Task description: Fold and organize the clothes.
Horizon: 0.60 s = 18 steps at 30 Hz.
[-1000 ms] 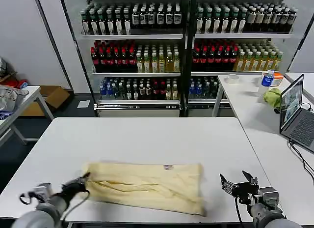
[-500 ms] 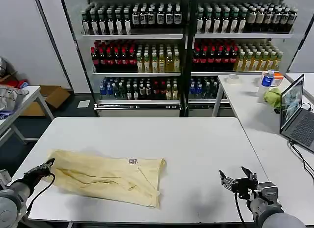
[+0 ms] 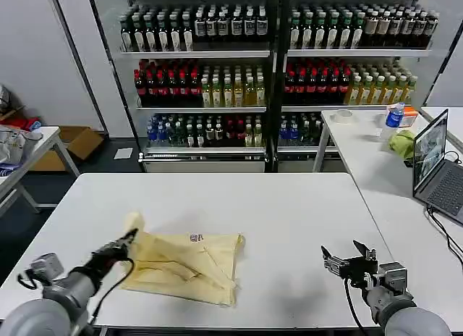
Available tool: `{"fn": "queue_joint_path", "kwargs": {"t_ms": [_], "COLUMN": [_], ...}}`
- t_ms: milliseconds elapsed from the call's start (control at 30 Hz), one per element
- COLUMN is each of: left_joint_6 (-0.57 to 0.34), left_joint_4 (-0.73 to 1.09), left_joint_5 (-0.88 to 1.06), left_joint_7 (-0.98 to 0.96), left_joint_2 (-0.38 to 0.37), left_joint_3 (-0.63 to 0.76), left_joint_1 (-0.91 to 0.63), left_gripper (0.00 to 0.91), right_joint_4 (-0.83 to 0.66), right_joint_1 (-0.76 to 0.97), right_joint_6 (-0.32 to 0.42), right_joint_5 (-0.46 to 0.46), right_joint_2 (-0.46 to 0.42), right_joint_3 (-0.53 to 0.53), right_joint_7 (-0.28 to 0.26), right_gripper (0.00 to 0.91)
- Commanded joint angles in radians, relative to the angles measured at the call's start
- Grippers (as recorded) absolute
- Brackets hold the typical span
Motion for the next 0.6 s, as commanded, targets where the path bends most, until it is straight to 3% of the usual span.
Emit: {"fn": "queue_joint_path", "kwargs": {"t_ms": [33,600], "left_joint_6": [-0.001,-0.007], "left_joint_4": [-0.048,0.157], "left_joint_5": [0.036,0.155], "left_joint_7": [-0.025,-0.04], "left_joint_2": [-0.077,-0.143], "left_joint_3": [0.299,0.458], "left_joint_1": [-0.059,-0.208], "left_gripper": [0.01,0.03], "right_joint_4": [-0.002,-0.015], "right_joint_1": [0.013,0.034], "right_joint_6": [0.0,0.0], "right_joint_5": [0.003,0.002], "right_joint_2": [-0.004,-0.003], "right_joint_3": [-0.005,-0.029], "right_joint_7": [0.0,0.001], "right_gripper": [0.907,0.907]}}
